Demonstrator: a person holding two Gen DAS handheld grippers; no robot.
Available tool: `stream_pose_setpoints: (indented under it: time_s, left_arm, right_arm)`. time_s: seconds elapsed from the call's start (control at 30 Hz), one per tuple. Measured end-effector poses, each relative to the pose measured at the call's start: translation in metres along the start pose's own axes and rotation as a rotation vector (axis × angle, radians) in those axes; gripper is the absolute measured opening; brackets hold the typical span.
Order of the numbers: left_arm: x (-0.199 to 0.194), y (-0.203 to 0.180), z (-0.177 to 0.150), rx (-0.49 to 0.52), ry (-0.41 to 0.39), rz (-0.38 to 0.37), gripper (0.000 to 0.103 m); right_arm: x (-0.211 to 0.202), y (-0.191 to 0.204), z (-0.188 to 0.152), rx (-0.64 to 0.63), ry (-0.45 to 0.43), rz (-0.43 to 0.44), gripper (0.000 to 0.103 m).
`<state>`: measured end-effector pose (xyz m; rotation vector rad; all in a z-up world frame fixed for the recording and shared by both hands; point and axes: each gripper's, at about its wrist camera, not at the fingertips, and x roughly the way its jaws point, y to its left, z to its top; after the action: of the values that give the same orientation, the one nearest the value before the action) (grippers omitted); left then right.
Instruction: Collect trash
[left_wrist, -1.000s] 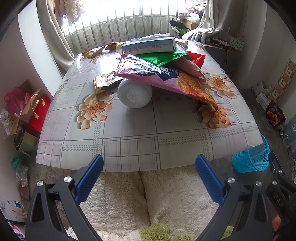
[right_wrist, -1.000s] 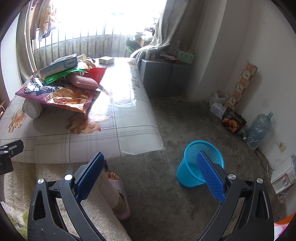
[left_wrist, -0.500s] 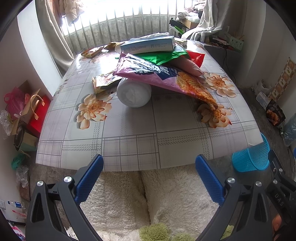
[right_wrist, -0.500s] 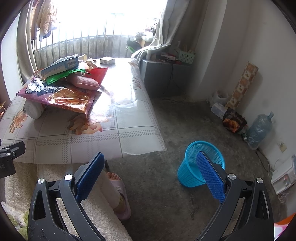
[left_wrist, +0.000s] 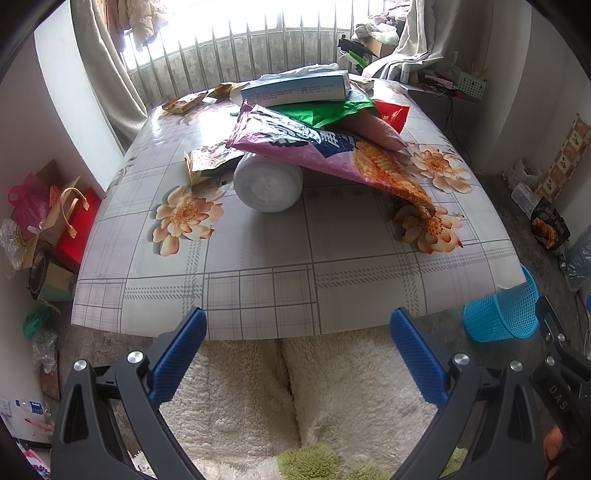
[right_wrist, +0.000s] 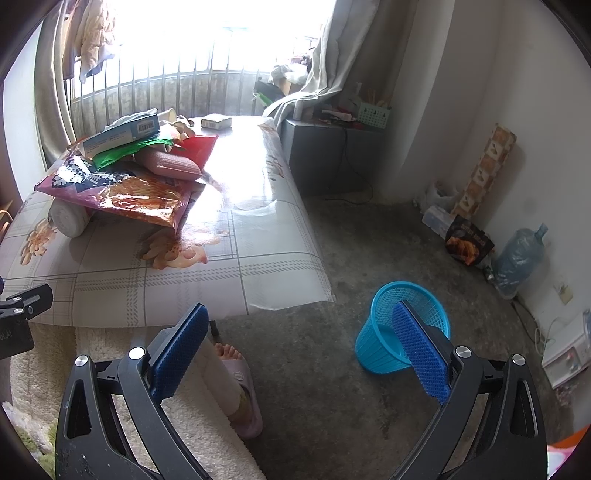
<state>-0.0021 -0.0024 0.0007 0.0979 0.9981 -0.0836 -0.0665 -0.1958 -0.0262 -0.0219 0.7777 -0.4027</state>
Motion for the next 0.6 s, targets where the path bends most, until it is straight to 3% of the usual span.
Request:
stream_pose_setpoints:
  time_s: [0.6]
  left_arm:
    - [0.0050,-0.0009,-0.0053,0.005,0.010,-0.002,0.097]
  right_arm:
    - [-0.0007,0.0030,0.0015,0.005,0.003,0.003,0.095]
